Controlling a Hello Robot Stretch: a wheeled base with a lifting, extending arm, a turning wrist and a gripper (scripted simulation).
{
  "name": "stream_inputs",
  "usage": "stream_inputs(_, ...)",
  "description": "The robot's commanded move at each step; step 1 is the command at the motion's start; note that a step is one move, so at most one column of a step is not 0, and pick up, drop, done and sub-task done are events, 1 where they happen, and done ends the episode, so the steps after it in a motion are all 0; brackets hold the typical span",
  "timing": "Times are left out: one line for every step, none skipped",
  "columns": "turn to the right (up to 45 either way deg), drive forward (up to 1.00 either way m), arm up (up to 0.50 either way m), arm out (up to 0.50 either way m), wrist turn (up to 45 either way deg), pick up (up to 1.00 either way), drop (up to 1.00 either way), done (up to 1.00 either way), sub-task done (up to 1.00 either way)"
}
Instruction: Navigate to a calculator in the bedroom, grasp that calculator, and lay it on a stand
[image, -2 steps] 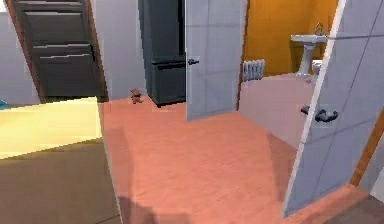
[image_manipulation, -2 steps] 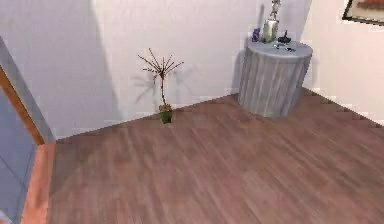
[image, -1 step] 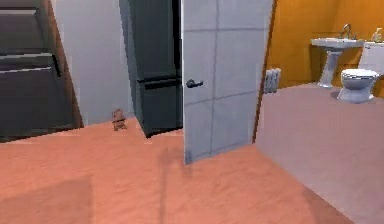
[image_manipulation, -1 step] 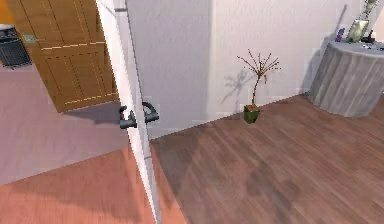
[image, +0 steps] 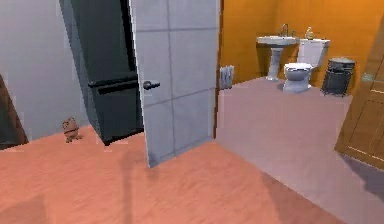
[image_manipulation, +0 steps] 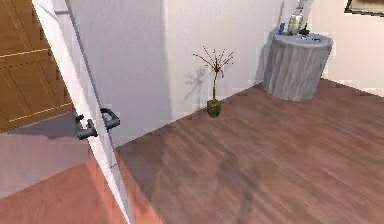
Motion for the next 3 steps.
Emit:
stream_inputs(0.0,0.10,0.00,0.00,0.0,0.00,0.00,0.00,0.00)
stream_inputs(12.0,0.00,0.00,0.00,0.0,0.00,0.00,0.00,0.00)
stream_inputs(0.0,0.55,0.00,0.00,0.0,0.00,0.00,0.00,0.00)
